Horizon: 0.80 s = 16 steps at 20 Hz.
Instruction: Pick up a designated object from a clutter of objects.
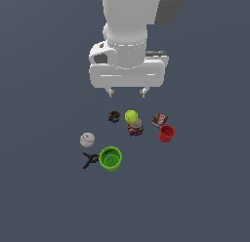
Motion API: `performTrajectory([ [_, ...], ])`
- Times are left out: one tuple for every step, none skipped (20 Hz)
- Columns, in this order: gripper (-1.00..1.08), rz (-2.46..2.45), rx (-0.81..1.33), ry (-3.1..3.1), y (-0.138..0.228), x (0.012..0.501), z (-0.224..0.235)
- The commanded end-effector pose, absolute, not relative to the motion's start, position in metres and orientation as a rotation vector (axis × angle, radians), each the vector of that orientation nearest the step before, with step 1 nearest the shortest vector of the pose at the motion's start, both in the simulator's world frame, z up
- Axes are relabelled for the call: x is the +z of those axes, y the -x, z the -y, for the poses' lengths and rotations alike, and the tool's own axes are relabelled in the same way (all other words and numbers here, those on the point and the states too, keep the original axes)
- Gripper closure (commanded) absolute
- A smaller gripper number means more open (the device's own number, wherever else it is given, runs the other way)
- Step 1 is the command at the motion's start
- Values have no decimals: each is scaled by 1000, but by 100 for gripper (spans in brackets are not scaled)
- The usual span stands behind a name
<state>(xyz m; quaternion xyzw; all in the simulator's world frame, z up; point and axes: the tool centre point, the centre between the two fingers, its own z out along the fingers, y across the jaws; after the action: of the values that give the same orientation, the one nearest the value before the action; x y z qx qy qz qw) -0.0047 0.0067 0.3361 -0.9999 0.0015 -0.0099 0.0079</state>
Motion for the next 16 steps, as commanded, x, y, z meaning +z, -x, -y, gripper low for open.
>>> performTrajectory([
  [-92,-5,-31,3126,5,336,-7],
  [-92,-3,-31,3126,5,336,-7],
  [-92,3,-32,3127,5,336,-7],
  [-92,12,-32,3129,5,335,-8],
  [-92,24,-33,3132,5,335,-9],
  [-92,40,-34,3135,5,334,-10],
  [-92,55,-35,3139,5,333,-11],
  [-92,67,-36,3141,5,332,-11],
  [-92,75,-37,3143,5,332,-12],
  [-92,80,-37,3143,5,331,-12],
  [-92,80,-37,3143,5,331,-12],
  [-92,77,-37,3143,5,331,-12],
  [-92,75,-37,3143,6,332,-12],
  [-92,75,-37,3143,6,332,-12],
  [-92,75,-37,3143,5,331,-11],
  [-92,75,-37,3143,5,330,-10],
])
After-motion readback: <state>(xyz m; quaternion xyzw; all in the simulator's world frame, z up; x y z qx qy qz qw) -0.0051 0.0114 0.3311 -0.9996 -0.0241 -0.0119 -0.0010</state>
